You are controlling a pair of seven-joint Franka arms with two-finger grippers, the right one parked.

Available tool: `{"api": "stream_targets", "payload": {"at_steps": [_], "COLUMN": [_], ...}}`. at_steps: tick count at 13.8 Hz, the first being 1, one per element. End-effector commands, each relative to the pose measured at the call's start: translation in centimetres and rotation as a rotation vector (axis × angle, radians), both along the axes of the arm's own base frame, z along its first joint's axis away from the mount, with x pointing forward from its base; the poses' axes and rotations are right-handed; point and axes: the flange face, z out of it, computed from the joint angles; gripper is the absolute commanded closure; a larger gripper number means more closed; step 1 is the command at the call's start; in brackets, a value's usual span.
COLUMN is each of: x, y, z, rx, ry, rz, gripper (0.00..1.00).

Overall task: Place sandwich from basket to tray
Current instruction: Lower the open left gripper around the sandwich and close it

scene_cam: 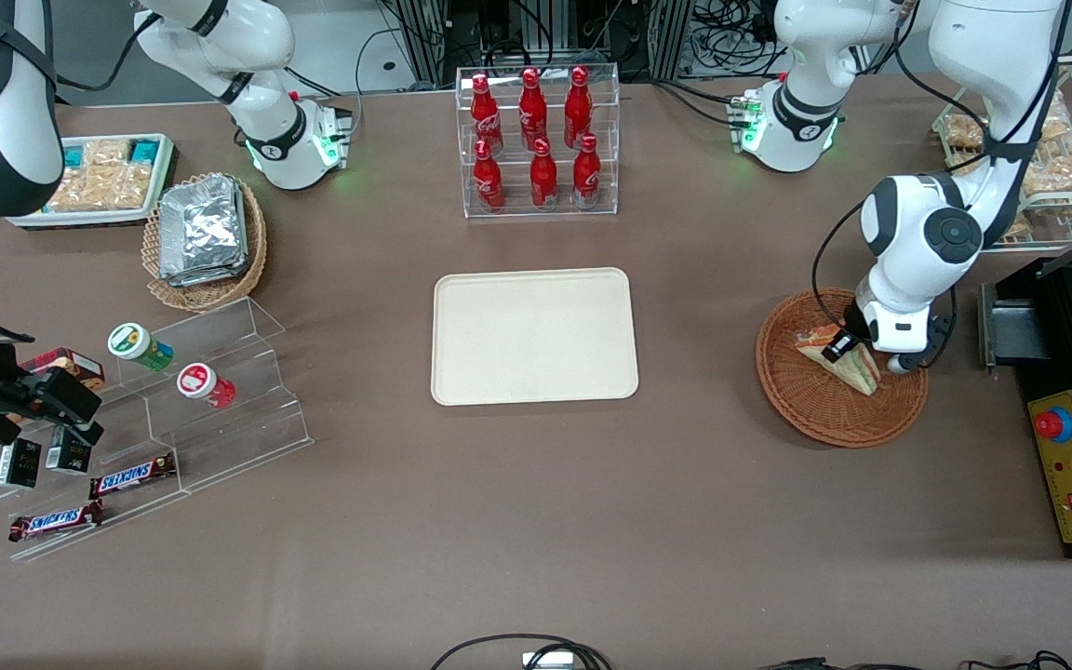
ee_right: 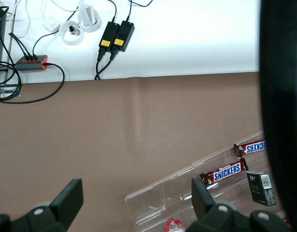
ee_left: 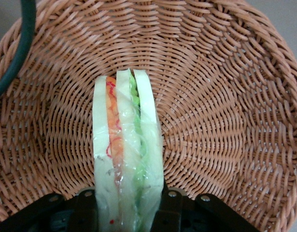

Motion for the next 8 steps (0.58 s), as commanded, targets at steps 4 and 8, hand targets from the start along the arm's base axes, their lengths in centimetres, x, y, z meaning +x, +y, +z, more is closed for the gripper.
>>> {"api": "stream_targets", "payload": {"at_steps": [4, 8], "x": [2.0, 5.4], "y": [-0.6, -6.2], "z": [9.3, 15.3], "rx": [0.043, 0.052], "ry": [0.032, 0.095], "rz": [-0.072, -0.173], "gripper": [1.0, 1.0]}}
